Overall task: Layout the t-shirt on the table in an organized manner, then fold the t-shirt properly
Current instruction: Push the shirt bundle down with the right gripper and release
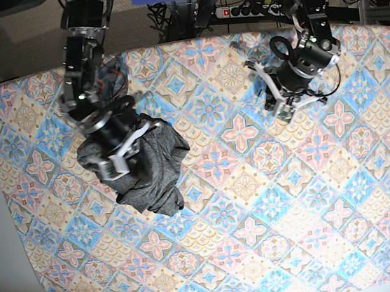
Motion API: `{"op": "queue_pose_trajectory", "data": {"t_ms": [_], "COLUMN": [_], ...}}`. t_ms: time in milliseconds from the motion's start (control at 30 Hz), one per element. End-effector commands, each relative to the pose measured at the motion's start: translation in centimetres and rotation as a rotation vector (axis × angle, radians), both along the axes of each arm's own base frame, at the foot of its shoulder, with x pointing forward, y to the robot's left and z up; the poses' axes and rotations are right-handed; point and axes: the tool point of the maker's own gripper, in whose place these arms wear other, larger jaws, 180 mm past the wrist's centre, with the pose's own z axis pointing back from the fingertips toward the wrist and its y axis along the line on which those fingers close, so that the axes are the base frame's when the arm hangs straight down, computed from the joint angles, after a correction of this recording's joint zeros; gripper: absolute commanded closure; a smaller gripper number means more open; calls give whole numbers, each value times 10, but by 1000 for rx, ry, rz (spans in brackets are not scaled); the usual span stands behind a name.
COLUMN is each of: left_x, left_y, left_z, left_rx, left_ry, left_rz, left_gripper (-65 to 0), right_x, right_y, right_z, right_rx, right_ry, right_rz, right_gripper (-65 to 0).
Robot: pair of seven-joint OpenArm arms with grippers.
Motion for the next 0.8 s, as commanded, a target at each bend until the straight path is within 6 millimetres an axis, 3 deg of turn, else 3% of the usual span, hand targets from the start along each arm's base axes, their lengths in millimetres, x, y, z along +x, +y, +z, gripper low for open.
{"op": "queue_pose_trajectory", "data": {"t_ms": [0,167,233,333,433,500,600,767], "left_x": [3,-6,-7,-12,-15,-15,-14,-16], "left_y": [2,28,38,42,43,43,43,37], "left_z": [11,9,10,6,5,5,5,9], "left_rx": [-7,21,32,41,45,45,45,10], "left_ry": [-40,-27,-28,-14,-6,-6,-8,-58], "left_rz": [8,78,103,111,109,109,109,100], "left_gripper": [0,0,0,0,0,0,0,0], "right_x": [16,20,19,8,2,4,19,3], "right_y": [5,9,11,13,12,12,8,3], "right_z": [27,-18,-46,-85,-102,-95,-42,28], "right_rx": [57,123,162,199,221,214,172,57], "right_ry": [-96,0,59,153,192,174,36,-101], "right_rz": [7,-2,-15,-31,-49,-45,-26,2], "right_gripper": [0,0,0,0,0,0,0,0]}}
